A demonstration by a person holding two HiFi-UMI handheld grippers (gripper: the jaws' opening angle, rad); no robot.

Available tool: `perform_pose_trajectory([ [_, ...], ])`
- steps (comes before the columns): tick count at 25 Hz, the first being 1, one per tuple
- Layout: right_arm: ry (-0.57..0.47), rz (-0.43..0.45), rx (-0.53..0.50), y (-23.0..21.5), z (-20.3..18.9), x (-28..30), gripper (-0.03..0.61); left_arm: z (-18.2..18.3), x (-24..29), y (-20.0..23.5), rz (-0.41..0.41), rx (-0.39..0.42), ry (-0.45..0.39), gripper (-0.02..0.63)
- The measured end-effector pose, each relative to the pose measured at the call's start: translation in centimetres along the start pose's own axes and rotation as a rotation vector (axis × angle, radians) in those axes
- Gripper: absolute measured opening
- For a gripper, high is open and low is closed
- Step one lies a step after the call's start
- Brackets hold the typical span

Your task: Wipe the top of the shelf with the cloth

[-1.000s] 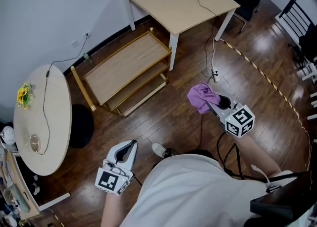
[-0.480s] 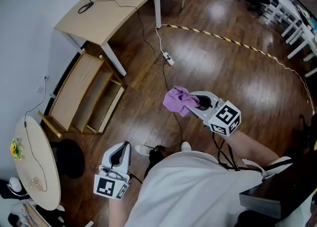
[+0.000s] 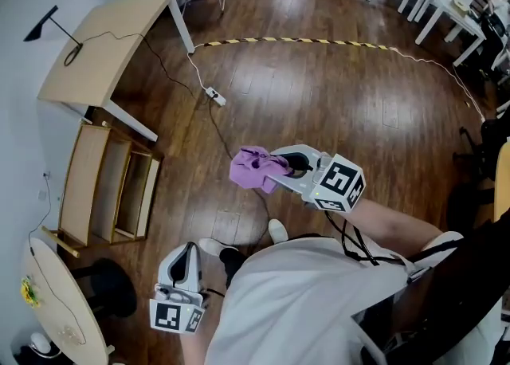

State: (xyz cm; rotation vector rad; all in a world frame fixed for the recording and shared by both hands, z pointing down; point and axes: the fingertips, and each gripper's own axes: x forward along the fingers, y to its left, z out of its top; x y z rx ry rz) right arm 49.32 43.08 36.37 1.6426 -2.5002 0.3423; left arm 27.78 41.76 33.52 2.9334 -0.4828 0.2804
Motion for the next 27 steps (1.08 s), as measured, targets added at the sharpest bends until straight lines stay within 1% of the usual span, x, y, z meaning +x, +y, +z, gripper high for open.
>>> perform_pose_trajectory([
  [7, 0.001, -0.008, -0.005, -0.3, -0.4, -2.1, 0.091, 0.1, 1.7, -2.3, -0.043, 0.007, 0.012, 0.021],
  [17, -0.025, -0.045, 0.008, -0.5, 0.1, -1.7, 0.091, 1.4, 2.1, -1.5, -0.079, 0.048, 0.023, 0.021],
  [27, -0.032, -0.039, 0.007, 0.0, -0.4, -0.8, 0.091, 1.2, 1.8, -1.1, -0.085, 0.057, 0.030, 0.021],
])
